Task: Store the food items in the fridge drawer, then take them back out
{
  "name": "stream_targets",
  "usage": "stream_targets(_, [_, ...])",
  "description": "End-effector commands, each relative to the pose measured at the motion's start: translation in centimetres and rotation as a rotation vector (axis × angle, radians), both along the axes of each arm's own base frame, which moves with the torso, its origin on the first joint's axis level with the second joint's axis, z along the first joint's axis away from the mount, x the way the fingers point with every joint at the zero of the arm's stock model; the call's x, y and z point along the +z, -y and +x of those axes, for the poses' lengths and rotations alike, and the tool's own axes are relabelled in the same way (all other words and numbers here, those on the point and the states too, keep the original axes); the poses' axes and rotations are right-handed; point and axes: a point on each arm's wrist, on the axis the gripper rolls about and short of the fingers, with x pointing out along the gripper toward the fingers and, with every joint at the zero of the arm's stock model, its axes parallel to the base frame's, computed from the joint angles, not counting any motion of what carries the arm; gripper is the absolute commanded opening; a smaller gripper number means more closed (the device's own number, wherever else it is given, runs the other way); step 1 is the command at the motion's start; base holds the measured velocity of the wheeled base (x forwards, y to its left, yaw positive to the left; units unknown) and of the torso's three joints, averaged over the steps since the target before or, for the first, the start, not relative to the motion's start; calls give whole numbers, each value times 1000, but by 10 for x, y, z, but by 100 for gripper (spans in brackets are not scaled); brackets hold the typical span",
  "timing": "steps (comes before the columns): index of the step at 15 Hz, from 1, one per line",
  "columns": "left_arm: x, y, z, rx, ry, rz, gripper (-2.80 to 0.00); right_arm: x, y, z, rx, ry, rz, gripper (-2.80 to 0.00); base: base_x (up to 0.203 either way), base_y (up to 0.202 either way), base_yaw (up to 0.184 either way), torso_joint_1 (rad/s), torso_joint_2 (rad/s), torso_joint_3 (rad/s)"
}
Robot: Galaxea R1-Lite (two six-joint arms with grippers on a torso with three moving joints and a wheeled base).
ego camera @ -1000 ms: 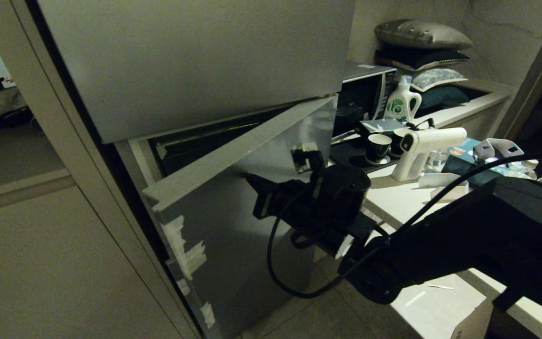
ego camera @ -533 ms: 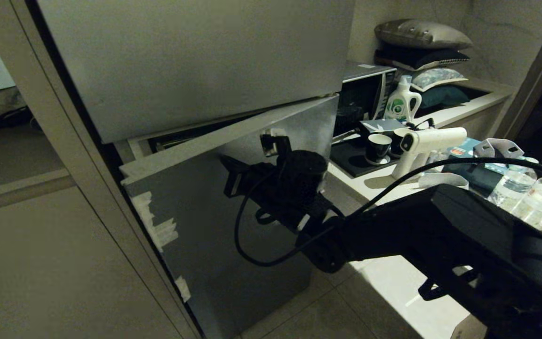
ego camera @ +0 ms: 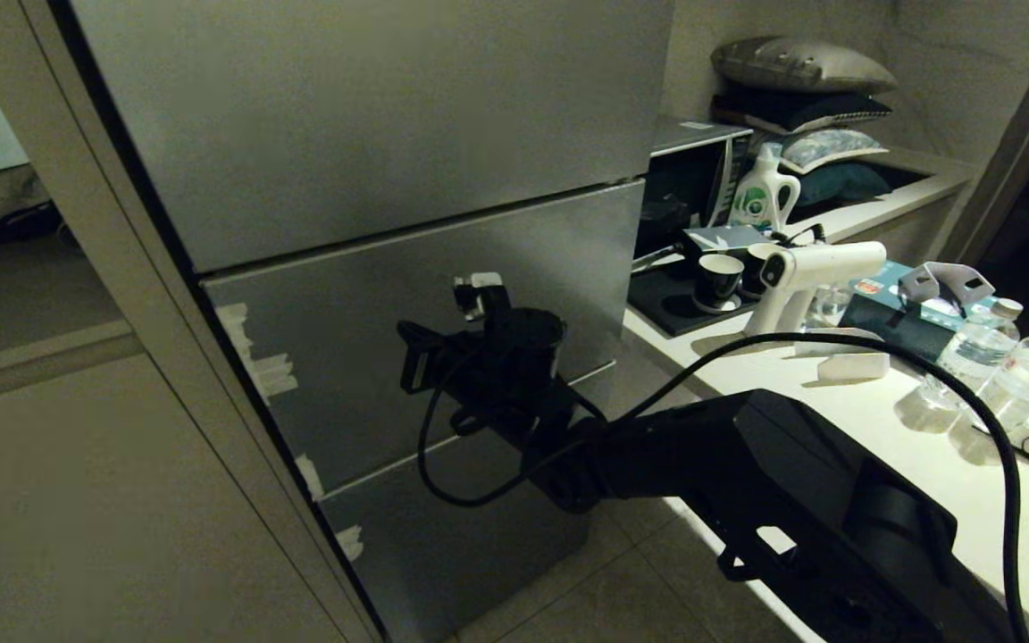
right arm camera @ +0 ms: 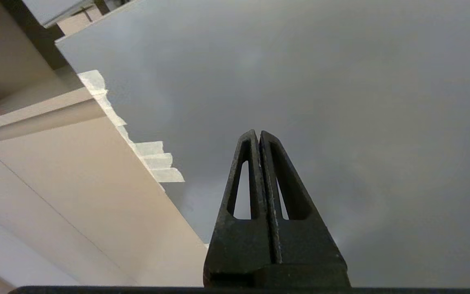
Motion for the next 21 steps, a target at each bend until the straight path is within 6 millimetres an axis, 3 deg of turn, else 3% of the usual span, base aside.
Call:
stream_targets(1, [0, 0, 0, 0, -2, 0, -280, 3, 0, -1, -1, 3, 14, -280, 0, 0, 0, 0, 0, 0])
stream_targets(4, [0, 0, 0, 0, -2, 0, -280, 24, 8, -16, -42, -3, 10, -280, 0, 0, 0, 0, 0, 0])
stream_targets(6, [0, 0, 0, 0, -2, 0, -280, 44, 28, -44, -48, -27, -45, -280, 0, 0, 0, 0, 0, 0])
stream_targets(9, [0, 0, 0, 0, -2, 0, -280, 87, 88, -113, -50, -41, -127, -280, 0, 0, 0, 0, 0, 0])
stream_targets(12, [0, 0, 0, 0, -2, 0, -280, 120, 174, -190, -121, -48, -172, -280, 0, 0, 0, 0, 0, 0])
stream_targets(14, [0, 0, 0, 0, -2, 0, -280, 114, 241, -233, -234, -69, -220, -280, 0, 0, 0, 0, 0, 0])
stream_targets(17, [0, 0, 0, 0, -2, 0, -280, 88, 335, -284, -501, -47, -273, -280, 0, 0, 0, 0, 0, 0])
stream_targets(19, [0, 0, 0, 0, -2, 0, -280, 58, 369, -324, -649, -38, -299, -280, 0, 0, 0, 0, 0, 0])
stream_targets(21, [0, 0, 0, 0, -1, 0, -280, 17, 384, -357, -748, -36, -346, -280, 0, 0, 0, 0, 0, 0])
